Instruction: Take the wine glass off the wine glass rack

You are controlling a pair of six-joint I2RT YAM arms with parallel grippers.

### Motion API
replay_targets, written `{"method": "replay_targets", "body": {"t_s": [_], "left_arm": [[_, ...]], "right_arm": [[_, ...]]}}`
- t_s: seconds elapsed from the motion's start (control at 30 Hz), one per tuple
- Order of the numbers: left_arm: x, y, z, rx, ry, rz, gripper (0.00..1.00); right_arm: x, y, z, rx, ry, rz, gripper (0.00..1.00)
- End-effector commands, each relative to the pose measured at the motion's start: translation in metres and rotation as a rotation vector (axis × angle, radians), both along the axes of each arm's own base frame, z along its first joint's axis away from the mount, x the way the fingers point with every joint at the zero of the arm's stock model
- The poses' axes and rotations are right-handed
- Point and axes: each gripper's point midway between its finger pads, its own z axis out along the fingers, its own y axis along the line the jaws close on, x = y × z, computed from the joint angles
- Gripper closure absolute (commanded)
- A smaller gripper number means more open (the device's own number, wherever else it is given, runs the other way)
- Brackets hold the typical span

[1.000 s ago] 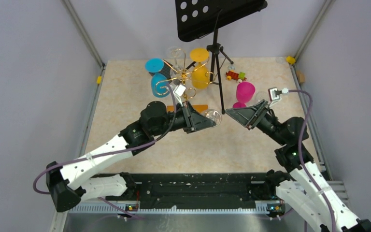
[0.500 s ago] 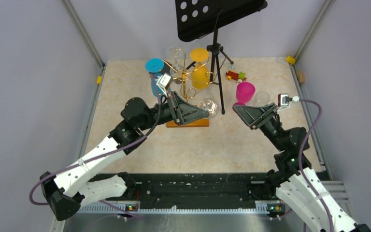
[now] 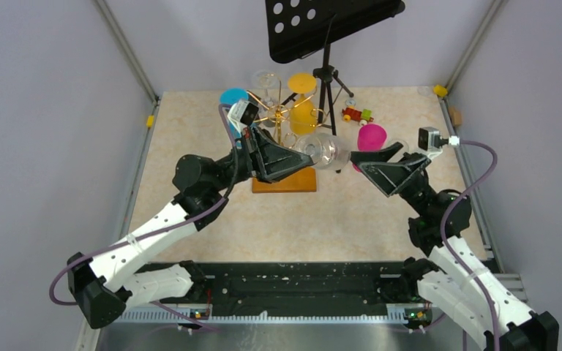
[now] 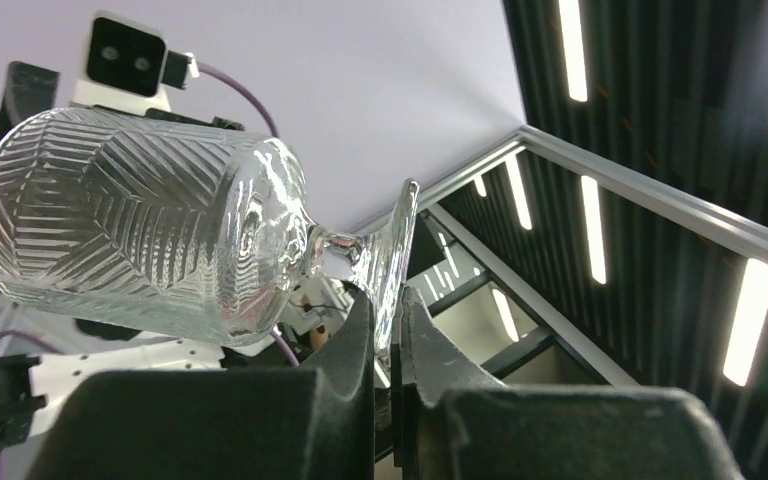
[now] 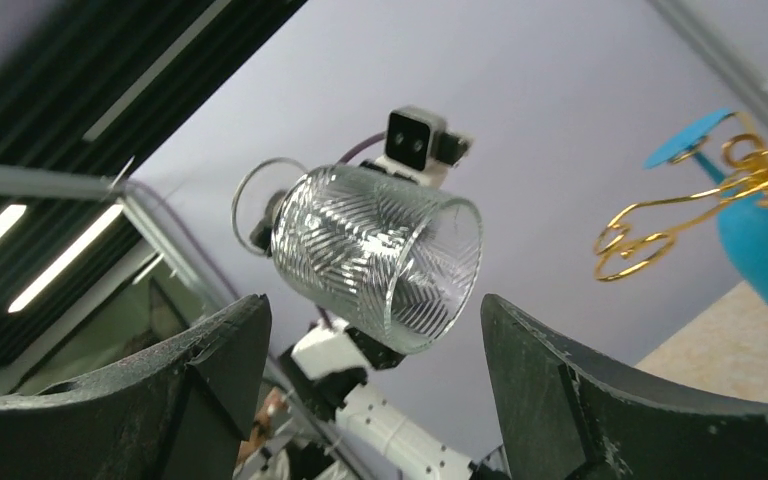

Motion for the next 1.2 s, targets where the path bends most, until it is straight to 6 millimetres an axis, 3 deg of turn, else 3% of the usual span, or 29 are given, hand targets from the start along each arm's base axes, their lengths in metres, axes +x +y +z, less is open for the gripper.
{"method": "replay_targets", "body": {"t_s": [0.0,0.13,0.43,0.8,1.0,1.13,1.17], "left_arm": [[-0.021,0.024,0.043,-0.199,-0.114,-0.037,1.0],[-0.025,0.025,0.046,-0.203,-0.139,-0.045,1.0],[-0.024,0.026,0.041,-0.217,-0.116,-0.052,1.0],[-0.02,0.02,0.033,-0.215,-0.107,-0.058,1.0],[-0.018,0.018,0.029,-0.212,-0.099,-0.064,1.0],[-0.02,0.02,0.031,-0.217,-0.137,-0.051,1.0],[-0.022,0.02,0.033,-0.217,-0.154,-0.043,1.0]], "right_arm": [[-0.057,0.007,0.045,0.022,-0.268,0.207,0.23],[-0.082,0.007,0.061,0.025,-0.403,0.259,0.27],[-0.116,-0.006,0.086,0.089,-0.69,0.232,0.51],[-0.108,0.004,0.094,0.127,-0.725,0.321,0.64],[-0.112,0.007,0.096,0.117,-0.745,0.341,0.79],[-0.112,0.008,0.098,0.109,-0.728,0.355,1.0],[-0.112,0.009,0.1,0.107,-0.719,0.358,1.0]]}}
